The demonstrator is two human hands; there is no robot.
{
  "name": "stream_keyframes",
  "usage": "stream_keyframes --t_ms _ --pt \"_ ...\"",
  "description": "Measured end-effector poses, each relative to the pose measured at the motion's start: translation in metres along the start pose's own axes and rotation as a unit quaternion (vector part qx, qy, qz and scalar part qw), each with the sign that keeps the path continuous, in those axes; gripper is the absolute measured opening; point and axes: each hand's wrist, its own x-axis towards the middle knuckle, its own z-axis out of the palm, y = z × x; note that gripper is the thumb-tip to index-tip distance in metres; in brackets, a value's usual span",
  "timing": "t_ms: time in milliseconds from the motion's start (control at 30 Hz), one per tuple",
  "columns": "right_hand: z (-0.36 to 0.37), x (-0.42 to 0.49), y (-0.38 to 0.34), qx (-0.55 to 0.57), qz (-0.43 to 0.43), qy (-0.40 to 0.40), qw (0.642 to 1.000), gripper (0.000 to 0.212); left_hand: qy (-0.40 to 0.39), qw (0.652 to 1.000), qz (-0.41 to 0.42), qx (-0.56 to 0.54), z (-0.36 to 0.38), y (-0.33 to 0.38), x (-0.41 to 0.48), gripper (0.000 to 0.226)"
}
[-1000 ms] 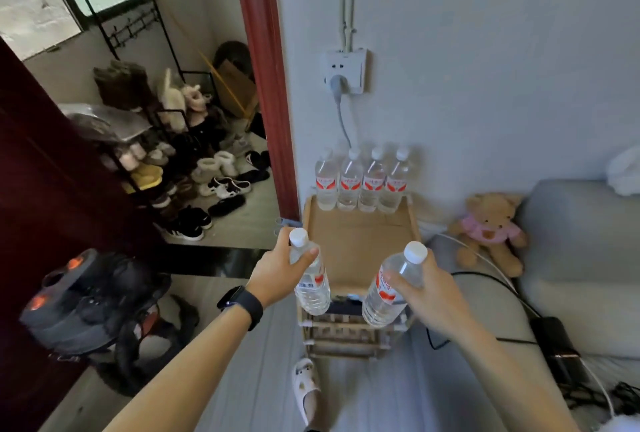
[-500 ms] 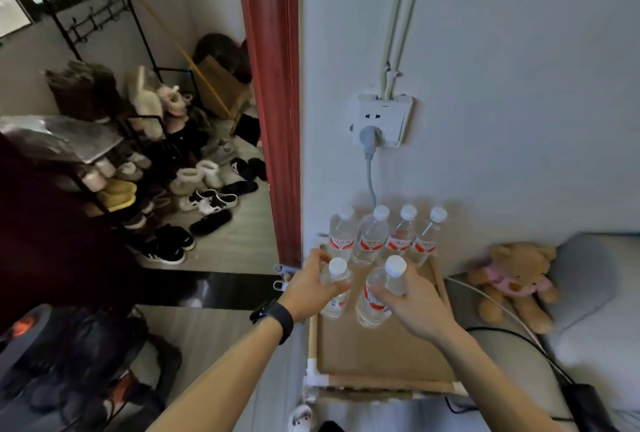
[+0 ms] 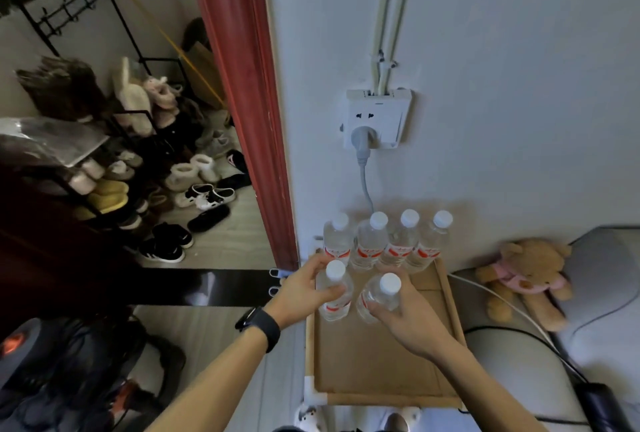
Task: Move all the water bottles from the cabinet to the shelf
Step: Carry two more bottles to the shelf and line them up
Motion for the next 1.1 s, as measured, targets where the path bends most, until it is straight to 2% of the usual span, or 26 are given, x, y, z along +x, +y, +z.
stream_keyframes --t_ms 133,233,300,367,433,500,700,867,1000,1100 --pt "0.005 -0.004 0.005 0.032 -0.003 0.033 0.999 0.046 0.081 0.996 0.003 -0.026 0.022 -0.016 -0.018 0.048" --pt "0.009 -0.005 0.003 0.049 0.000 0.047 0.998 0.048 0.124 0.992 0.012 0.018 0.033 -0.020 -0.021 0.057" --pt "0.010 -0.006 0.004 0.026 0.018 0.058 0.998 0.057 0.138 0.988 0.007 0.072 0.036 -0.023 -0.021 0.070" --pt "0.010 -0.007 0.005 -0.022 0.064 0.065 0.996 0.077 0.150 0.983 -0.009 0.110 0.039 -0.028 -0.019 0.082" --pt "0.010 -0.010 0.006 -0.060 0.105 0.064 0.991 0.091 0.168 0.976 -0.023 0.138 0.041 -0.032 -0.016 0.081" --pt "0.011 -0.012 0.008 -0.073 0.114 0.064 0.989 0.094 0.177 0.972 -0.029 0.154 0.041 -0.034 -0.011 0.075" --pt "0.013 -0.004 0.015 -0.077 0.068 0.078 0.992 0.074 0.159 0.982 -0.033 0.100 0.030 -0.036 0.005 0.075" --pt "0.002 0.017 0.018 -0.072 0.019 0.037 0.997 0.060 0.138 0.986 -0.020 0.094 0.023 -0.029 0.025 0.075" --pt "-0.010 0.043 0.013 -0.054 -0.027 -0.024 0.998 0.063 0.136 0.988 -0.015 0.067 0.024 -0.021 0.032 0.070" --pt "-0.011 0.046 0.012 -0.025 -0.029 -0.024 0.999 0.063 0.138 0.990 -0.023 0.018 0.028 -0.022 0.030 0.071"
